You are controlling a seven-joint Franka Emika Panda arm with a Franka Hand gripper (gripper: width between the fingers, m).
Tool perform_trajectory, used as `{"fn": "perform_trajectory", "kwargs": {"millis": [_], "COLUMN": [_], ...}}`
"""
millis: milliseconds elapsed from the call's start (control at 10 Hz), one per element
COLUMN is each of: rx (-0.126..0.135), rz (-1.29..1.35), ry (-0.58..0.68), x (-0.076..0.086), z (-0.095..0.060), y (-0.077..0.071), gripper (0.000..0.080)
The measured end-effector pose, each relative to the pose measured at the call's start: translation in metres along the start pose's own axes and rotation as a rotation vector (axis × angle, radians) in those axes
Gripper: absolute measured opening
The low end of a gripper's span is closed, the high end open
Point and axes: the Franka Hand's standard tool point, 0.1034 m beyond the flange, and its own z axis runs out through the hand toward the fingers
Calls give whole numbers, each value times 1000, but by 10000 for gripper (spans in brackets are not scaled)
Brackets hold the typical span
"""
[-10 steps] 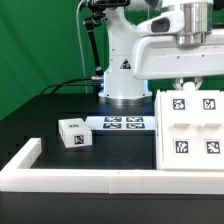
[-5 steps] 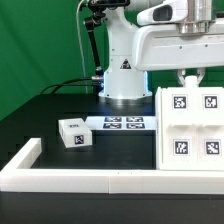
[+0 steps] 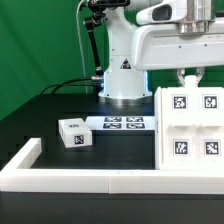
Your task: Assemble cabinet
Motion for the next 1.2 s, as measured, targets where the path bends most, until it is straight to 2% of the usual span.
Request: {"fn": "perform_trajectory", "kwargs": {"millis": [400,700,900,1200], "rx": [3,2,0,0], "rz": [-5,-4,-4,-3], "ry": [-18,-27,-16,-13], "x": [13,6,-10,-7], "z": [-7,-2,5,0], "y": [0,1,3,4], "gripper": [5,5,5,5]}}
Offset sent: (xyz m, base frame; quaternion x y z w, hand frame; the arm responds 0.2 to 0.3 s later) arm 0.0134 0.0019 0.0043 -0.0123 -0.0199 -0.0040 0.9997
